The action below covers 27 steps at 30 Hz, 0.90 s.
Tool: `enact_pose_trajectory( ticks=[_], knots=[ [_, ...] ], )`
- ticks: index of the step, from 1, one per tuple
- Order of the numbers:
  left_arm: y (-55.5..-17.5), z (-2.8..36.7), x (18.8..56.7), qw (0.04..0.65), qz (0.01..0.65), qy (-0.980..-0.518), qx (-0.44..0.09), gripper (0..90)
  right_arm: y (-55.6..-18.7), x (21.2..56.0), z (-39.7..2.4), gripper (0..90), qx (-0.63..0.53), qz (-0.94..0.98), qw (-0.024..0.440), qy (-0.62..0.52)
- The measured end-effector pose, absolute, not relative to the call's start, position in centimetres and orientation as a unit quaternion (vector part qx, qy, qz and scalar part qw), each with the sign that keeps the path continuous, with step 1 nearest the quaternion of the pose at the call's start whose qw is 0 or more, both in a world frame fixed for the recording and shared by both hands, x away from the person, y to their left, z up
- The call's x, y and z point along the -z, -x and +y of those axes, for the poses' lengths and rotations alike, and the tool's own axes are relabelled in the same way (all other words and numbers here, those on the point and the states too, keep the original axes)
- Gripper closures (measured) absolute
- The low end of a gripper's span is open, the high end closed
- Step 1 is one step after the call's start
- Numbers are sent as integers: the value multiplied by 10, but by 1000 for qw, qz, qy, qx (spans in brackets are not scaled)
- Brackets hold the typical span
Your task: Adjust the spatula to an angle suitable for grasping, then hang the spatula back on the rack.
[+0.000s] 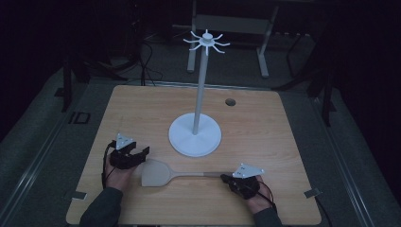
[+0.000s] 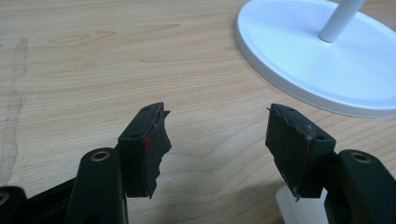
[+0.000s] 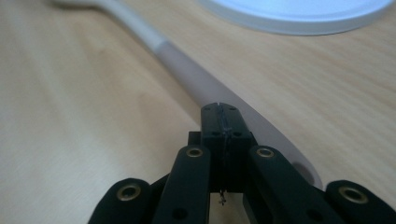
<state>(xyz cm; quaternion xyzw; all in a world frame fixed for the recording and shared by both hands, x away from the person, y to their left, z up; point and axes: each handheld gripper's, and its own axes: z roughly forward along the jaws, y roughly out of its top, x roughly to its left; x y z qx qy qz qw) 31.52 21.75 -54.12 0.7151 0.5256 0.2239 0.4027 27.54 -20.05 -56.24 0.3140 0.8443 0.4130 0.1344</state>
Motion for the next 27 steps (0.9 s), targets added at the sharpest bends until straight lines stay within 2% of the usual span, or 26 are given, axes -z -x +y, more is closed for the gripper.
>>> enact_pose_trajectory(
  ticks=[6,16,27],
  knots=[
    [-314,213,536,409,509,-725,-218,393,-272,545,-217,803,-457,813,142,-333],
    [-311,202,531,421,483,-738,-211,385,-275,535,-280,669,-499,742,184,-408],
    [-311,189,526,414,457,-764,-191,408,-276,531,-304,604,-504,718,202,-436]
  ],
)
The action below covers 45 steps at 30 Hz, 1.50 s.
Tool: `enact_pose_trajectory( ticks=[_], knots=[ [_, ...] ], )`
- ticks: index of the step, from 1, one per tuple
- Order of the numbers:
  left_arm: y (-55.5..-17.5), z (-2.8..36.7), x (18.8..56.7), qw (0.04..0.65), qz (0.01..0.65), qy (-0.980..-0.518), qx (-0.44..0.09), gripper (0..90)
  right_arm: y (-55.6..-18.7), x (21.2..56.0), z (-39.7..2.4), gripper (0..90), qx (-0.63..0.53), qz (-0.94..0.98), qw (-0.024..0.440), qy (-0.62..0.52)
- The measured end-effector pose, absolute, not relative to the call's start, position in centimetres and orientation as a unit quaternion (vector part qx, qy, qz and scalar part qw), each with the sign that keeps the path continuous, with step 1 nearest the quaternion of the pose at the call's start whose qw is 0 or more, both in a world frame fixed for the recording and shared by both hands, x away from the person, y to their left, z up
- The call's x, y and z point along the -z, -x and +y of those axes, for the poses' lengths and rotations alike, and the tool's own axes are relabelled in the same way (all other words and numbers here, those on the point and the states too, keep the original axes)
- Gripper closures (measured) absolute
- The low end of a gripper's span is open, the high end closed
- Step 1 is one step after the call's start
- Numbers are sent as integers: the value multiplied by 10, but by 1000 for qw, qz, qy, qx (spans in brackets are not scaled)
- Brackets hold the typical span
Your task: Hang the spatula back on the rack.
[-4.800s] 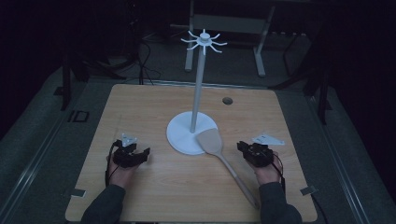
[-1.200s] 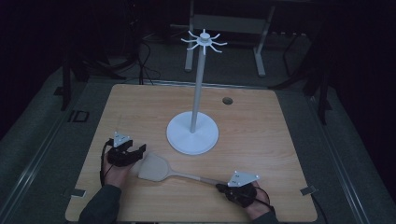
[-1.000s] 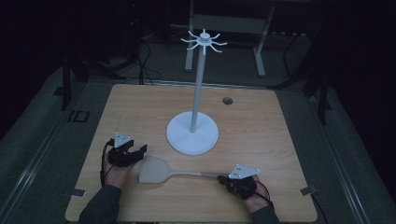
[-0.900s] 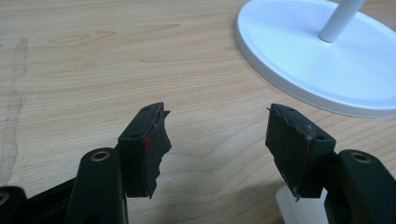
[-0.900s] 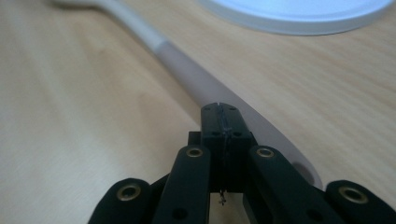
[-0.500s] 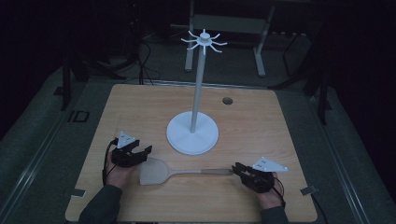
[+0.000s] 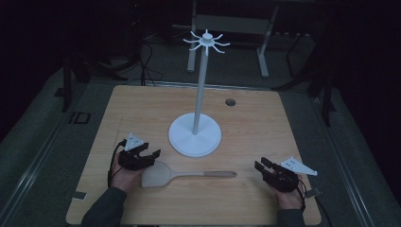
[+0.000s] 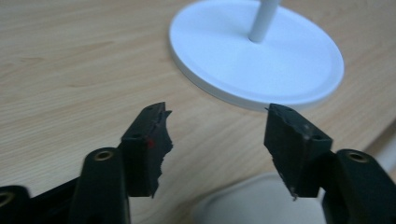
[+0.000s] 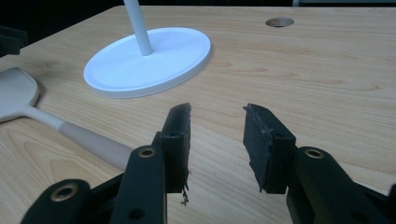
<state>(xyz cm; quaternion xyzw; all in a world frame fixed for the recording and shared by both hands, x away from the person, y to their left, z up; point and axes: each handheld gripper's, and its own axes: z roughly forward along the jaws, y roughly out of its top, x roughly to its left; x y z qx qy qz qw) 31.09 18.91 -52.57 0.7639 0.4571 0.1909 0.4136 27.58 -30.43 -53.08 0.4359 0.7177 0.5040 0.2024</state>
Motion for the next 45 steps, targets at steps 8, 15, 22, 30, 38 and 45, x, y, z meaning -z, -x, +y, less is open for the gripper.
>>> enact_pose_trajectory(
  ticks=[8,15,22,30,38,45],
  knots=[
    [-314,170,520,404,410,-799,-174,401,-275,530,-309,596,-505,714,208,-439],
    [-319,151,508,388,353,-835,-165,461,-276,529,-312,591,-504,710,210,-445],
    [-328,132,496,370,299,-867,-151,497,-273,528,-318,588,-510,703,210,-449],
    [-335,109,487,350,242,-896,-131,515,-273,527,-321,572,-515,701,209,-448],
    [-336,78,480,302,165,-931,-123,510,-273,527,-324,549,-513,698,218,-449],
    [-337,59,476,276,134,-945,-117,516,-273,528,-327,546,-511,695,220,-455]
  ],
)
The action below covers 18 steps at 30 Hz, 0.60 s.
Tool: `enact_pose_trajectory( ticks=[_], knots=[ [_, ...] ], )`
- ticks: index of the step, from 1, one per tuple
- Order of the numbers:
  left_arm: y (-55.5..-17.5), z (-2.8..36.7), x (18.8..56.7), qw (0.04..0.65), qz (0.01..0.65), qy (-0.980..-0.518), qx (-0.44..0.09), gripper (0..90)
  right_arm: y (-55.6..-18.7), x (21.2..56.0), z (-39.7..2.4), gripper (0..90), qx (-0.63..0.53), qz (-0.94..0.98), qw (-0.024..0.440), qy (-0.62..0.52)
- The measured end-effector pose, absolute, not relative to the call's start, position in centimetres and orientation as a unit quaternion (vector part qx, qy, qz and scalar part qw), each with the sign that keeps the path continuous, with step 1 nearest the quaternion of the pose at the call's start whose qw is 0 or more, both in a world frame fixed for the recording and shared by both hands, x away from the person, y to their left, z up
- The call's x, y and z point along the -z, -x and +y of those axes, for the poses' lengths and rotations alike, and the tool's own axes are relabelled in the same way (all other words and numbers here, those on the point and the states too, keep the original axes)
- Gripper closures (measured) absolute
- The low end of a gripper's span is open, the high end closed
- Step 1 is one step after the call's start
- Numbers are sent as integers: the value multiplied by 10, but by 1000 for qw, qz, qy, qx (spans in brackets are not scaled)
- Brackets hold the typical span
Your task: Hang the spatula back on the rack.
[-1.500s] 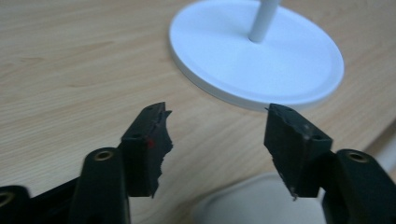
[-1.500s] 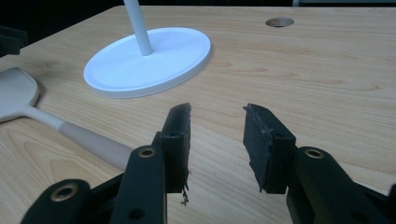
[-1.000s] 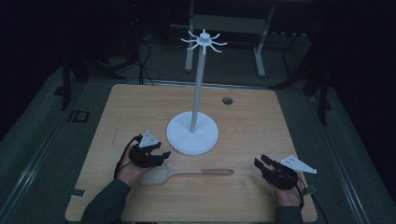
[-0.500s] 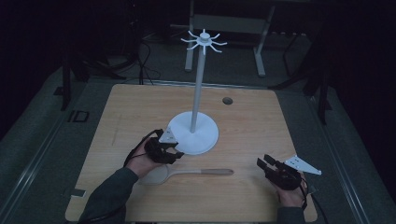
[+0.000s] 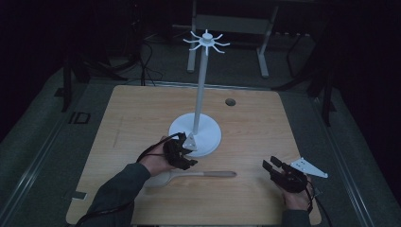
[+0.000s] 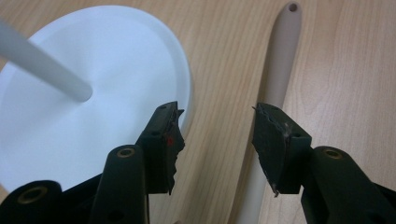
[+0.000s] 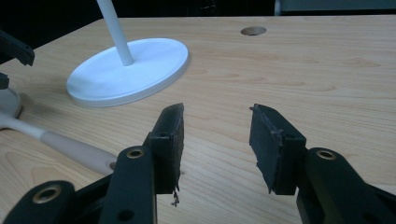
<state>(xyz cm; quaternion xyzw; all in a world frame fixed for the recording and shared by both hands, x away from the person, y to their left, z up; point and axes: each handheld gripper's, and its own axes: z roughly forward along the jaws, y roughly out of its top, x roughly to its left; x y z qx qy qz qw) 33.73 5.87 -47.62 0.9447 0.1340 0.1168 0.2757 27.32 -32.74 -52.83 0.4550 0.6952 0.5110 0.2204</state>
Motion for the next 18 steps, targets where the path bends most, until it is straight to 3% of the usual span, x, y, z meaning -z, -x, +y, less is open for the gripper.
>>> enact_pose_trajectory(
  ticks=[12,18],
  knots=[
    [-340,31,487,228,96,-965,-91,588,-273,530,-327,546,-507,698,222,-454],
    [-337,15,503,190,68,-976,-78,669,-273,530,-327,545,-507,699,222,-454]
  ],
)
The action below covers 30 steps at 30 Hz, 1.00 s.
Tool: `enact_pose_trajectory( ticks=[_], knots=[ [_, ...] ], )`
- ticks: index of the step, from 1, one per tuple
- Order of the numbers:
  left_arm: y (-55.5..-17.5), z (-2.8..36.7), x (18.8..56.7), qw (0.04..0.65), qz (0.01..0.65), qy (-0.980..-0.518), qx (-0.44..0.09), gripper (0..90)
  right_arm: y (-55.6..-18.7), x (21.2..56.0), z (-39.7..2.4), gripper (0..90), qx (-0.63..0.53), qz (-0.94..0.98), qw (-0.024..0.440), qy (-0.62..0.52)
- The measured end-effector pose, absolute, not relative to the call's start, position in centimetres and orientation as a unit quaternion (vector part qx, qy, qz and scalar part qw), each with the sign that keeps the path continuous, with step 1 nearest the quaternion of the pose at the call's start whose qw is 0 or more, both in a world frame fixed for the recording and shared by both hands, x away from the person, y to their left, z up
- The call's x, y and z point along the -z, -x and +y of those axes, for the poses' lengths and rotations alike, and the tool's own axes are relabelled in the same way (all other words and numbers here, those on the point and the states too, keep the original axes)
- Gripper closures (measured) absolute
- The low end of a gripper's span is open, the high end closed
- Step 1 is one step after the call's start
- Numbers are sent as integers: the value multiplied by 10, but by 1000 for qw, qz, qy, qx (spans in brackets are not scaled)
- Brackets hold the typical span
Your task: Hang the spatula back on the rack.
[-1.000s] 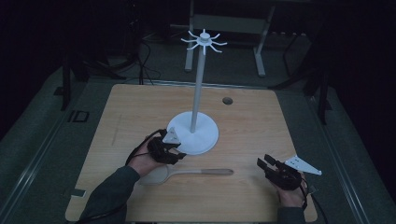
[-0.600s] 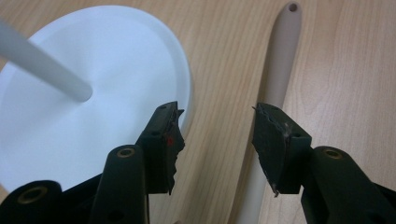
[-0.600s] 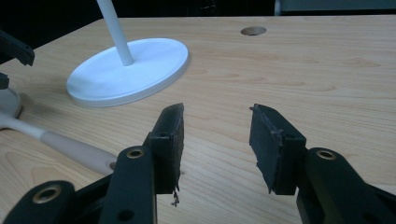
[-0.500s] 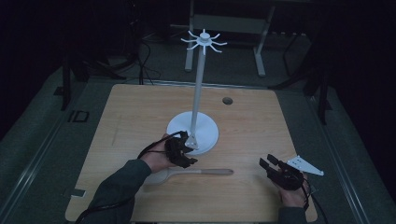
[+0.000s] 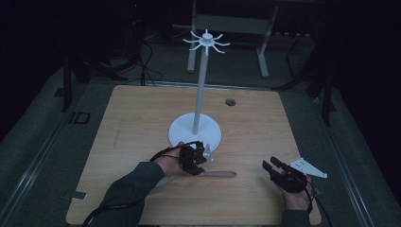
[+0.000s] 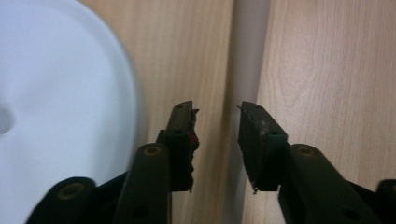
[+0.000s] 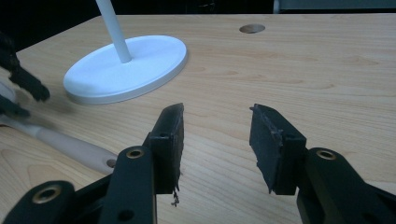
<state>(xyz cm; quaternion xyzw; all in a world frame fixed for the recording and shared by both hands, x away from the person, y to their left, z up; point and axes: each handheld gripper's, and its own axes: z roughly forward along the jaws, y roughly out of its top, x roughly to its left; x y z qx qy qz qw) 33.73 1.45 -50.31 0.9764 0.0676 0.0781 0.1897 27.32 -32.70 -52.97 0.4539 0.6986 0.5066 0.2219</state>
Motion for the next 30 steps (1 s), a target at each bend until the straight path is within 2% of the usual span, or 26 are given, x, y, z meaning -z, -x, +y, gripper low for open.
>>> enact_pose_trajectory(
  ticks=[14,23,30],
  knots=[
    [-336,-2,516,141,38,-988,-44,762,-273,530,-328,542,-505,698,223,-455],
    [-336,14,514,125,38,-991,-29,766,-273,532,-328,542,-503,697,222,-460],
    [-335,5,517,101,38,-994,-32,750,-273,531,-328,542,-508,696,219,-458]
  ],
)
